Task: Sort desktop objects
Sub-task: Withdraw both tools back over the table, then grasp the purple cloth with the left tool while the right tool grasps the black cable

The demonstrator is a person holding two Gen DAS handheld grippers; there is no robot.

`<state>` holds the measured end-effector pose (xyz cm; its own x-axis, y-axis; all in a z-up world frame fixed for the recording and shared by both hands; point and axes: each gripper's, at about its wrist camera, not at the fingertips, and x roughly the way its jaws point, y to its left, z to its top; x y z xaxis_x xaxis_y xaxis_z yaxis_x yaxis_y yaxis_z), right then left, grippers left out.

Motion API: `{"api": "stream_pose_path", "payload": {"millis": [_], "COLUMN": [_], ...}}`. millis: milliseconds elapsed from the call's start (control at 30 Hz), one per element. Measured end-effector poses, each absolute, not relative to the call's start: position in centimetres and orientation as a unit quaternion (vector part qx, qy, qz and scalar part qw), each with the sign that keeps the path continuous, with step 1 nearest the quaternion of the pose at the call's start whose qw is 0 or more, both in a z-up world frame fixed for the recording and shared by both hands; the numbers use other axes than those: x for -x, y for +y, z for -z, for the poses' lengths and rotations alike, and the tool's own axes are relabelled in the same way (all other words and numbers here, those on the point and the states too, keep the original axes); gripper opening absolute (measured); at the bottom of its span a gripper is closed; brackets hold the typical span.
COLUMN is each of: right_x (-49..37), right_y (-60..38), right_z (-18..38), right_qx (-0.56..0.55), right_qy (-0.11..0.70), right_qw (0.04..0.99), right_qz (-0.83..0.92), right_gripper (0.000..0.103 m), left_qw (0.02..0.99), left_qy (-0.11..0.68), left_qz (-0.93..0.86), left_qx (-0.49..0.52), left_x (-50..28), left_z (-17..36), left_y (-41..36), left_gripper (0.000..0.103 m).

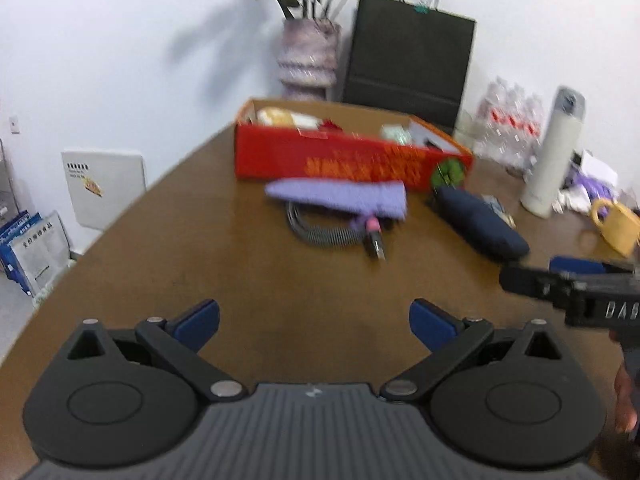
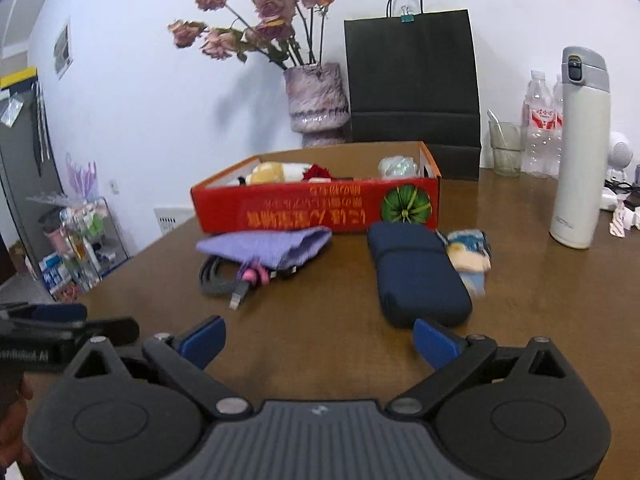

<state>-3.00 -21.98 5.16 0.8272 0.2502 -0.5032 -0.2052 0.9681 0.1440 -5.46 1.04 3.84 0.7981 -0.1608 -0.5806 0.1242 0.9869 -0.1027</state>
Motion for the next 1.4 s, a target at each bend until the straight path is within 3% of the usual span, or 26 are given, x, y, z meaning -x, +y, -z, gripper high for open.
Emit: {"api": "stream_pose_path", "payload": {"millis": [500, 667, 767, 833, 900, 1033, 1200, 1267, 1300, 1333, 1367, 1400], "right_x": [5.3, 4.0, 3.1, 2.5, 2.3, 2.0, 1.4, 1.3, 1.3, 1.3, 1.2, 1.3], "right_y": [-22.5, -22.6, -22.8, -22.7, -22.7, -23.1, -22.9, -22.7, -22.6, -22.5, -22.5, -22.5], "right_z": [-3.5, -3.2, -3.0, -2.8, -2.6, -2.4, -2.3, -2.2, -2.2, -2.2, -2.2, -2.2], "right_qx": [-0.026, -0.030, -0.036, -0.038, -0.040, -0.050, -0.044, -0.039, -0.036, -0.034, -0.033, -0.034], "right_qy": [0.305, 0.310, 0.315, 0.320, 0.324, 0.329, 0.327, 0.326, 0.326, 0.325, 0.325, 0.325], "right_qw": [0.945, 0.943, 0.940, 0.938, 0.937, 0.934, 0.934, 0.935, 0.935, 0.935, 0.935, 0.935], "right_qz": [-0.116, -0.121, -0.125, -0.125, -0.126, -0.130, -0.135, -0.135, -0.135, -0.136, -0.136, -0.136], "right_gripper": [0.100, 0.100, 0.100, 0.099, 0.099, 0.099, 0.100, 0.099, 0.100, 0.100, 0.100, 0.100], "left_qw": [0.945, 0.939, 0.939, 0.940, 0.941, 0.945, 0.923, 0.919, 0.917, 0.922, 0.923, 0.922], "left_qy": [0.315, 0.329, 0.325, 0.325, 0.325, 0.319, 0.365, 0.379, 0.383, 0.373, 0.371, 0.371], "left_qz": [0.080, 0.088, 0.102, 0.095, 0.083, 0.008, 0.030, 0.049, 0.051, 0.049, 0.051, 0.051], "left_qx": [0.031, 0.054, 0.046, 0.036, 0.047, 0.077, 0.114, 0.102, 0.097, 0.089, 0.090, 0.096], "left_x": [4.5, 1.1, -1.4, -3.7, -5.8, -10.7, -15.7, -16.4, -16.5, -16.2, -16.0, -15.6], "left_z": [-3.9, -4.7, -5.2, -5.6, -5.7, -5.4, -3.9, -3.2, -2.8, -2.8, -2.8, -2.9], "left_y": [0.7, 0.8, -0.1, -0.6, -0.1, 2.1, 3.3, 2.5, 2.1, 1.8, 1.7, 1.8], "left_gripper": [0.103, 0.083, 0.053, 0.050, 0.058, 0.092, 0.094, 0.086, 0.075, 0.051, 0.041, 0.024]}}
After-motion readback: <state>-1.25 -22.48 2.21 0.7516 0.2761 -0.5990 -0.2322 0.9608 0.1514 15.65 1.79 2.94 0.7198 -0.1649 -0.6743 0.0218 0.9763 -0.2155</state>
